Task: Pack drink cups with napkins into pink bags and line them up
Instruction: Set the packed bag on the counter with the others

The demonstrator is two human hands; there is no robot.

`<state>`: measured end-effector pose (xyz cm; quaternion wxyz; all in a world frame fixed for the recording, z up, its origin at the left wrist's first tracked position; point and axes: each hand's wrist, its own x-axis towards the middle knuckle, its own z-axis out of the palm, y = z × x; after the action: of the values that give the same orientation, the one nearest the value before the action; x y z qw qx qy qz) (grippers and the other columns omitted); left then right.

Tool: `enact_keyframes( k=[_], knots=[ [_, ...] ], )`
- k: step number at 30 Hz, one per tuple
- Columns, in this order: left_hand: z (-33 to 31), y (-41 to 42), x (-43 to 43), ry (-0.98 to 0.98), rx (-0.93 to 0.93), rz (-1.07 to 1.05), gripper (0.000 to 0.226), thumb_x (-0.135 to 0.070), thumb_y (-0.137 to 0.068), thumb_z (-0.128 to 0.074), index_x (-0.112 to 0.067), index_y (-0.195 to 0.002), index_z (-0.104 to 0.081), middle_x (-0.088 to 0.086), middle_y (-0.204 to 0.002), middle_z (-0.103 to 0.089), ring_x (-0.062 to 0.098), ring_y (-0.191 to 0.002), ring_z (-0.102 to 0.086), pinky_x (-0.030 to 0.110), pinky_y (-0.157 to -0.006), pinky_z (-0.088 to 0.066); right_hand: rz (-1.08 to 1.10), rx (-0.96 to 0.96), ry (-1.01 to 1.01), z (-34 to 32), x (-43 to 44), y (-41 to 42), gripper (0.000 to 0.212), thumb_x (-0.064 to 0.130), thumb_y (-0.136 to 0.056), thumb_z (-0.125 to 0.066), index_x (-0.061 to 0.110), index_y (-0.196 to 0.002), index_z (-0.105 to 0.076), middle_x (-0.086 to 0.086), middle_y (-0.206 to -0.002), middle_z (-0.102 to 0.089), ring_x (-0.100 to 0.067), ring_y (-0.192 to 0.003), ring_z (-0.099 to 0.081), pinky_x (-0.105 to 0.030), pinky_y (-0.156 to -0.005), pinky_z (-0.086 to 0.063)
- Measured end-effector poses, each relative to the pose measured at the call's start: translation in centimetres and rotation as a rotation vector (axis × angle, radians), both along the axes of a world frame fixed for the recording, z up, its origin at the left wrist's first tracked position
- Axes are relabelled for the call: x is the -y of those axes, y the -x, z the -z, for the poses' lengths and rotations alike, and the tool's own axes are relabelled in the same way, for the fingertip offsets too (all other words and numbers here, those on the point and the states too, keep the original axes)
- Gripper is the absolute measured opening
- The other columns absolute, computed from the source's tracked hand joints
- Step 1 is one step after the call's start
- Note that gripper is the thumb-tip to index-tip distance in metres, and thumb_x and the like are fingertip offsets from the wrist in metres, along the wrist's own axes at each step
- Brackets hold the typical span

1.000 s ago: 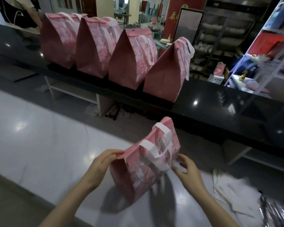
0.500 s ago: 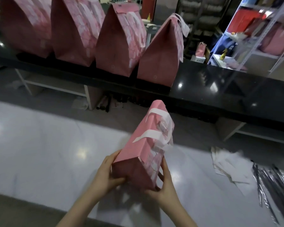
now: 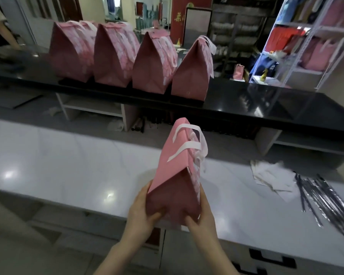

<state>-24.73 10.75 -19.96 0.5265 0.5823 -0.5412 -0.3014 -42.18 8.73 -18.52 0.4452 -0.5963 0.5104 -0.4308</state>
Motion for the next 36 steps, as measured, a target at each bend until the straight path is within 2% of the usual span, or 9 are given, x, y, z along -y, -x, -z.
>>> enact_keyframes(
  k=[5, 8, 14, 17, 20, 24, 26, 30, 36],
  knots=[
    [-2.0, -0.7, -6.1, 0.05, -0.007, -0.066, 0.073, -0.045, -0.066, -0.074, -0.039, -0.133, -0.045, -0.014, -0.121, -0.063, 0.005, -0.11, -0.061, 0.029, -0.089, -0.052, -0.022, 0.039, 0.076, -1.3, -5.4, -1.4, 0.085, 0.026, -0.063, -0.059, 0.034, -0.143, -0.03, 0.003, -0.138, -0.051, -0.013, -0.124, -0.052, -0.034, -0.1, -0.046],
    [-3.0, -2.5, -9.1, 0.055, -0.022, -0.142, 0.073, -0.033, -0.065, -0.08, -0.046, -0.129, -0.047, -0.017, -0.116, -0.066, 0.001, -0.105, -0.063, 0.014, -0.082, -0.049, -0.069, 0.061, 0.104, -2.1, -7.4, -3.6, 0.082, 0.015, -0.068, -0.059, 0.025, -0.145, -0.031, -0.001, -0.139, -0.051, -0.018, -0.126, -0.051, -0.038, -0.103, -0.045],
    [-5.4, -8.1, -12.7, 0.099, -0.022, -0.325, 0.076, -0.01, -0.067, -0.08, -0.059, -0.116, -0.051, -0.029, -0.103, -0.067, -0.011, -0.093, -0.063, 0.005, -0.07, -0.047, -0.21, 0.052, 0.141, -4.3, -9.2, -10.2, 0.089, 0.004, -0.065, -0.054, 0.026, -0.147, -0.03, 0.001, -0.14, -0.051, -0.016, -0.127, -0.05, -0.044, -0.105, -0.044],
    [-6.5, -11.7, -13.7, 0.108, -0.03, -0.382, 0.074, -0.01, -0.067, -0.079, -0.059, -0.114, -0.052, -0.027, -0.1, -0.068, -0.01, -0.088, -0.064, 0.006, -0.065, -0.047, -0.278, 0.081, 0.156, -5.7, -9.5, -14.1, 0.084, 0.011, -0.07, -0.062, 0.03, -0.146, -0.032, 0.006, -0.139, -0.052, -0.008, -0.126, -0.05, -0.028, -0.1, -0.046],
    [-7.3, -15.9, -14.2, 0.112, -0.056, -0.416, 0.071, -0.02, -0.061, -0.075, -0.054, -0.119, -0.052, -0.021, -0.103, -0.069, -0.004, -0.093, -0.065, 0.011, -0.072, -0.05, -0.323, 0.126, 0.148, -6.8, -9.4, -18.8, 0.081, 0.008, -0.073, -0.068, 0.032, -0.144, -0.036, 0.008, -0.139, -0.052, -0.002, -0.124, -0.051, -0.01, -0.088, -0.046],
    [-8.1, -22.8, -14.1, 0.149, -0.003, -0.446, 0.076, -0.02, -0.06, -0.078, -0.057, -0.119, -0.049, -0.026, -0.104, -0.067, -0.008, -0.093, -0.063, 0.004, -0.07, -0.045, -0.361, 0.115, 0.183, -7.9, -9.1, -25.3, 0.086, 0.025, -0.066, -0.068, 0.038, -0.145, -0.033, 0.008, -0.14, -0.051, -0.009, -0.126, -0.051, -0.039, -0.099, -0.05],
    [-8.5, -26.6, -13.8, 0.171, 0.047, -0.46, 0.081, -0.013, -0.06, -0.08, -0.058, -0.119, -0.049, -0.024, -0.103, -0.067, -0.008, -0.092, -0.062, 0.003, -0.069, -0.043, -0.355, 0.111, 0.197, -8.3, -8.7, -29.0, 0.087, 0.024, -0.063, -0.066, 0.043, -0.142, -0.034, 0.009, -0.14, -0.051, -0.01, -0.126, -0.051, -0.045, -0.101, -0.047],
    [-9.5, -34.6, -12.9, 0.187, 0.083, -0.463, 0.083, -0.011, -0.058, -0.082, -0.058, -0.118, -0.049, -0.016, -0.101, -0.069, -0.005, -0.091, -0.064, 0.007, -0.071, -0.046, -0.327, 0.112, 0.214, -9.3, -7.9, -37.2, 0.081, 0.031, -0.062, -0.062, 0.058, -0.134, -0.035, 0.012, -0.133, -0.056, -0.006, -0.12, -0.055, -0.043, -0.097, -0.05],
    [-11.1, -44.2, -10.9, 0.184, 0.108, -0.432, 0.079, -0.025, -0.055, -0.074, -0.063, -0.117, -0.044, -0.03, -0.103, -0.063, -0.007, -0.093, -0.061, 0.005, -0.068, -0.045, -0.312, 0.082, 0.224, -10.7, -6.2, -46.4, 0.082, 0.034, -0.066, -0.06, 0.049, -0.142, -0.032, 0.013, -0.133, -0.056, 0.001, -0.115, -0.055, -0.026, -0.09, -0.052]
  ],
)
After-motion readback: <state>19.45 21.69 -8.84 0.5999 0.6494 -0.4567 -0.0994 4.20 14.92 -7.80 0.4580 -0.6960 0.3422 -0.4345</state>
